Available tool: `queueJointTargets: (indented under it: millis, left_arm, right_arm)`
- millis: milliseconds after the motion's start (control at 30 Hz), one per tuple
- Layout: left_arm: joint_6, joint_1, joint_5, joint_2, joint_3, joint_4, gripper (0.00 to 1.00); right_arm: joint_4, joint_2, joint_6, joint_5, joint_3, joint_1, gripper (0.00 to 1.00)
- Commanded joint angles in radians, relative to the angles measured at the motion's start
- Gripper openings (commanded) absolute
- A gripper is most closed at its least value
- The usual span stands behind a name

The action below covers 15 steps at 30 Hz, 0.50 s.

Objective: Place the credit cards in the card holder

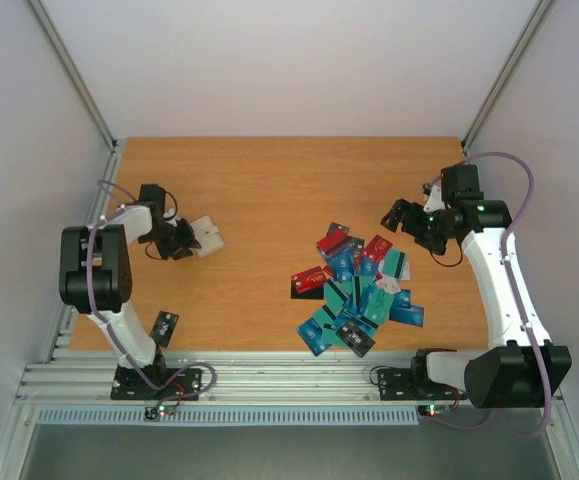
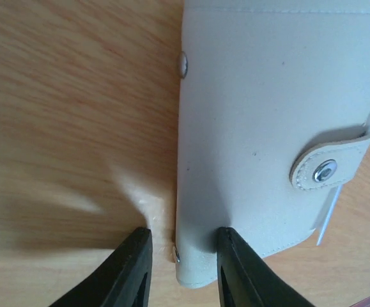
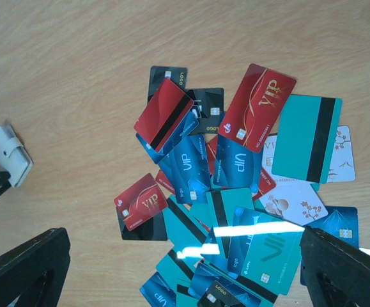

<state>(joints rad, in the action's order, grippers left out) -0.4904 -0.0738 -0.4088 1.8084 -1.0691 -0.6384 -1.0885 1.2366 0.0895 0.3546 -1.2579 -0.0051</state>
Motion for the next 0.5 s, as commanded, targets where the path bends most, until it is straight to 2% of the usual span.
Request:
queueJointTargets:
  millis: [0,100,300,467]
  left_arm:
    - [-0.019,-0.006,0.001,0.053,0.019,0.094,0.3]
    - [-0.023,-0.006,-0.01,0.073,0.027,0.123,0.24]
    - [-0.019,-0.004,-0.064,0.053,0.052,0.195,0.04]
    - [0.033,0.04,-0.074,-0.044,0.039,0.153,0.0]
  right_arm:
    - [-0.022,-0.012,0.012,0.001,-0.024,0.005,0.98]
    - [-0.022,-0.011,0.012,0.0,-0.031,0.005,0.98]
    - [-0.032,-0.006,0.016,0.017,-0.049,0.005,0.98]
    - [-0.015,-0.001,0.002,0.082,-0.049,0.005,0.98]
